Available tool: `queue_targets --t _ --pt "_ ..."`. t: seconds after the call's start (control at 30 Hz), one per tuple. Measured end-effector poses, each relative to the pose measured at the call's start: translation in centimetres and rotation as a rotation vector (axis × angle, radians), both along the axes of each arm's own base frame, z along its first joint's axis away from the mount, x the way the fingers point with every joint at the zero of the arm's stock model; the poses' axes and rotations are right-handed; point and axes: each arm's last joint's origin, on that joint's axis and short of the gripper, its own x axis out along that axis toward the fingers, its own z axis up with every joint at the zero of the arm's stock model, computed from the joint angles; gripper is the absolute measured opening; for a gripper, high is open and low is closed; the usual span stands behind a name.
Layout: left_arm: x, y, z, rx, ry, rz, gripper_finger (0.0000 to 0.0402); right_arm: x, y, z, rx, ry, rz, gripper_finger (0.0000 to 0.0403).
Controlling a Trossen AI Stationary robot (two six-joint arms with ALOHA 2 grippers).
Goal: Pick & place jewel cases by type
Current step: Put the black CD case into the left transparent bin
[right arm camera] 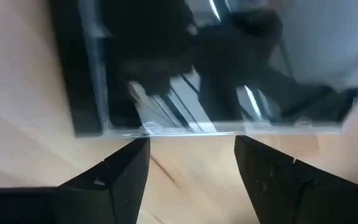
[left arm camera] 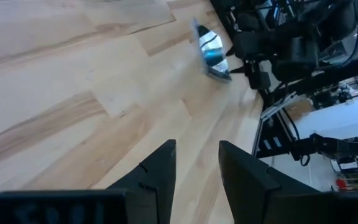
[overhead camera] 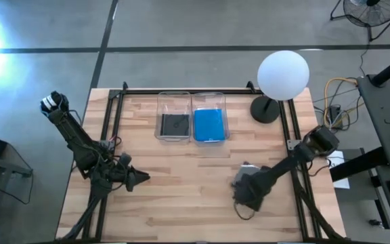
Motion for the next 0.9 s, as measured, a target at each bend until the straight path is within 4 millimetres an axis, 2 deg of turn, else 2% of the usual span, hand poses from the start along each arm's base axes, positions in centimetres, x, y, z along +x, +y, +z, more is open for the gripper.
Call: queue_targets --t 0.1,0.23,0.33,0.47,0.57,0.67,0.77,0.9 --pt "0.0 0.0 0.0 -0.005 -0.004 0.000 0.0104 2.5 0.0 1.1 0.055 -0.157 -0.027 0.0228" --pt "0.1 -0.1 -0.1 -0.006 0.000 0.004 0.0104 6.2 1.2 4.5 0.081 -0.439 0.007 0.0228" --pt "0.3 -0.2 -0.4 -0.038 0.008 0.035 0.0104 6.9 1.3 6.6 0.013 -0.481 -0.034 0.0228" --pt "1.1 0.0 -1.0 -0.070 0.054 0.072 0.0104 5.2 -0.2 6.9 -0.147 -0.304 -0.265 0.0228" --pt "2.6 0.7 -1.4 -0.085 0.117 0.061 0.0104 3.6 -1.6 6.5 -0.182 -0.253 -0.450 0.0228" --pt "4.6 1.6 -1.4 -0.090 0.131 0.000 0.0104 2.2 -3.0 5.8 -0.161 -0.296 -0.661 0.0228" --pt "6.3 2.6 -0.9 -0.078 0.074 -0.034 0.0104 0.6 -4.4 5.3 -0.153 -0.416 -0.848 0.0228" --pt "7.8 3.7 -0.7 -0.080 0.025 -0.026 0.0104 -1.7 -6.5 3.8 -0.146 -0.456 -0.942 0.0228"
